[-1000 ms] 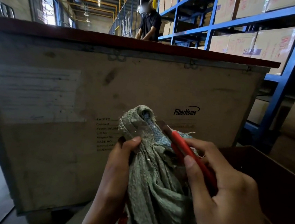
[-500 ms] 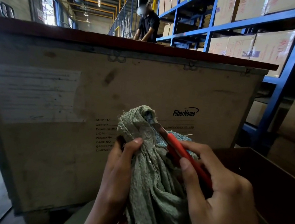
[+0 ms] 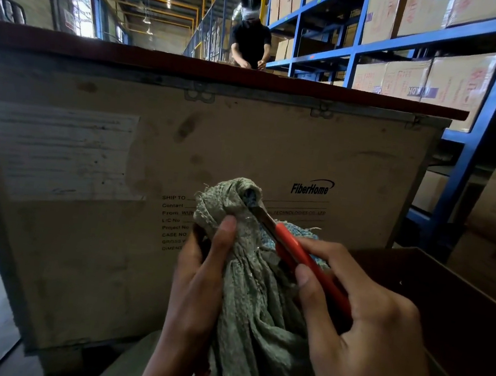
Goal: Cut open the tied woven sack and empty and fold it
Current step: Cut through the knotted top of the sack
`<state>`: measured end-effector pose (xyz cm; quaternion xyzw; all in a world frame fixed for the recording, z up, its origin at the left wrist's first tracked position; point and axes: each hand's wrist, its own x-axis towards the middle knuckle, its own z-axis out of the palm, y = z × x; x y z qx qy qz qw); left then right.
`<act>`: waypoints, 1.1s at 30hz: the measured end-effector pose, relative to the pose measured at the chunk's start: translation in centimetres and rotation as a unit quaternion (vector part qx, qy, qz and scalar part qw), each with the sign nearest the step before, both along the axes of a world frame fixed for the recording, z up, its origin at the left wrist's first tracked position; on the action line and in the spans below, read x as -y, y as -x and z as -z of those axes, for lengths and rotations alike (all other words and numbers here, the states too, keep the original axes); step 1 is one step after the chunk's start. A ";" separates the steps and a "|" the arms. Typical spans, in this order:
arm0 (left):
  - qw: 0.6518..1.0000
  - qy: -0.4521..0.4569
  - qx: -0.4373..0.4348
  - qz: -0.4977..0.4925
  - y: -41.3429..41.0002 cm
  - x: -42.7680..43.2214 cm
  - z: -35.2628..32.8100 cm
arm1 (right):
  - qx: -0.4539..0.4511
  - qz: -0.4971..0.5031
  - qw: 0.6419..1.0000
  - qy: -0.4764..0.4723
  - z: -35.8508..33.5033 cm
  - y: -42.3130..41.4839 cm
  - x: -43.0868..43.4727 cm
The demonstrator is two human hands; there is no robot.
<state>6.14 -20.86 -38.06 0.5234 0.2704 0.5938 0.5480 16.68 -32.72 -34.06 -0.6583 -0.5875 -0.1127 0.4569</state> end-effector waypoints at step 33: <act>0.979 0.042 -0.050 0.193 -2.3 2.8 0.5 | -0.252 -0.047 0.965 0.049 0.2 -4.8 0.4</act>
